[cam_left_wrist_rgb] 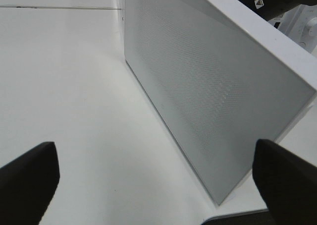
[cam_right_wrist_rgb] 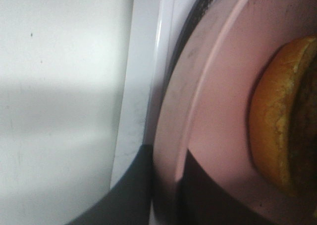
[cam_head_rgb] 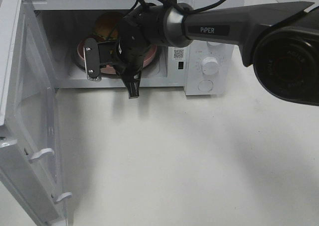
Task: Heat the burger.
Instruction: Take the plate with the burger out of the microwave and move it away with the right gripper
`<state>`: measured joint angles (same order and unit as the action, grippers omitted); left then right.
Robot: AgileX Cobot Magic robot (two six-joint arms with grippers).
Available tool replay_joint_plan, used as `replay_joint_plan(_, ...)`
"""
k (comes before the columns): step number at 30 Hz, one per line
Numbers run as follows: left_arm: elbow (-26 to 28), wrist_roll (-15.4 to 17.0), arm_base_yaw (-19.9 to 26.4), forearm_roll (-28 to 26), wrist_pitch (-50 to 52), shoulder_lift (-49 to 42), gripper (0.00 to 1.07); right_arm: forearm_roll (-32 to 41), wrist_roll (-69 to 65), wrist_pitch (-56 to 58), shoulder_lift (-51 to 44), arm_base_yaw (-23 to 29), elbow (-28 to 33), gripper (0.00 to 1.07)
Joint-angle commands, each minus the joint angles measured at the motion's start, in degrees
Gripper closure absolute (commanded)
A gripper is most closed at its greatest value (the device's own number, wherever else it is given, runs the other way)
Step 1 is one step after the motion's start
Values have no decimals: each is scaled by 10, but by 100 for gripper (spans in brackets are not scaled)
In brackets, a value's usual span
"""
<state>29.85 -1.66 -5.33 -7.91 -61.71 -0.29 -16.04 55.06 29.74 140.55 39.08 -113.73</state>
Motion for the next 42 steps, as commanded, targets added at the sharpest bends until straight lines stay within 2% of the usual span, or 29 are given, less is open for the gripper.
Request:
replay_joint_plan(1, -2, 1, 1, -1, 5, -10, 9, 29, 15, 31, -6, -2, -1, 107)
replay_joint_plan(10, -2, 1, 1, -1, 5, -10, 9, 13, 48, 20, -46, 4, 32, 107)
replay_joint_plan(22, -2, 1, 1, -1, 5, -10, 9, -54, 23, -132, -148, 10, 193, 107)
replay_joint_plan(25, -2, 1, 1, -1, 5, -10, 9, -74, 6, -139, -164, 11, 220, 107)
replay_joint_plan(35, -2, 1, 1, -1, 5, -10, 9, -77, -9, -147, -199, 11, 291, 107)
replay_joint_plan(42, -2, 1, 1, -1, 5, -10, 9, -76, -10, -187, -241, 22, 364, 107)
